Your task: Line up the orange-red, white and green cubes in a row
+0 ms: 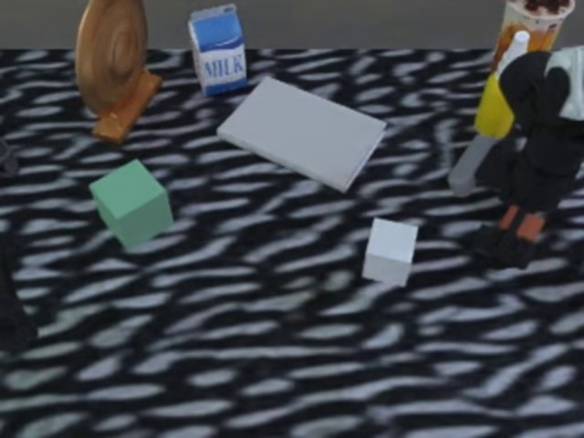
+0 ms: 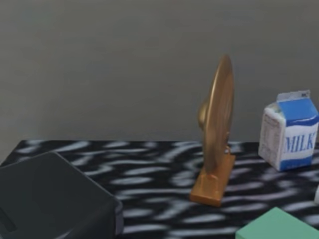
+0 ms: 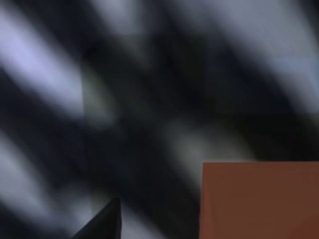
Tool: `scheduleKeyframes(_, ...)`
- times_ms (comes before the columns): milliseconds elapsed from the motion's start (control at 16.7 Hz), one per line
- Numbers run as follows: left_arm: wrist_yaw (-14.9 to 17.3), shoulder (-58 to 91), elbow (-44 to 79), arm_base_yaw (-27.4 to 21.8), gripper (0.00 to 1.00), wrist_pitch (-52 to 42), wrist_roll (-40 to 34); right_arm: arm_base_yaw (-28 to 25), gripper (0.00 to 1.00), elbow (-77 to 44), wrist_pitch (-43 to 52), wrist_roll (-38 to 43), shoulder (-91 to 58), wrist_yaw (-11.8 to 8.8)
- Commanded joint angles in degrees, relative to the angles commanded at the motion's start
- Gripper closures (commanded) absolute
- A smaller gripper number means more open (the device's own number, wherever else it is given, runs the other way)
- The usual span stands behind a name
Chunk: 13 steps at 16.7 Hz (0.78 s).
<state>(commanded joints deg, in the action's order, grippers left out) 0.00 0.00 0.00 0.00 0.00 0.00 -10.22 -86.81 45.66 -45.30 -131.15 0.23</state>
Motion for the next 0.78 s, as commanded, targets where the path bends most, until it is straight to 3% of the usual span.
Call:
scheduleKeyframes(660, 0.0, 0.0, 0.0, 0.0, 0.0, 0.0, 0.0, 0.0, 0.98, 0.0, 0.0, 0.0, 0.0, 0.0)
scheduleKeyframes(780, 0.0, 0.0, 0.0, 0.0, 0.0, 0.0, 0.0, 0.0, 1.0, 0.0, 0.0, 0.0, 0.0, 0.0)
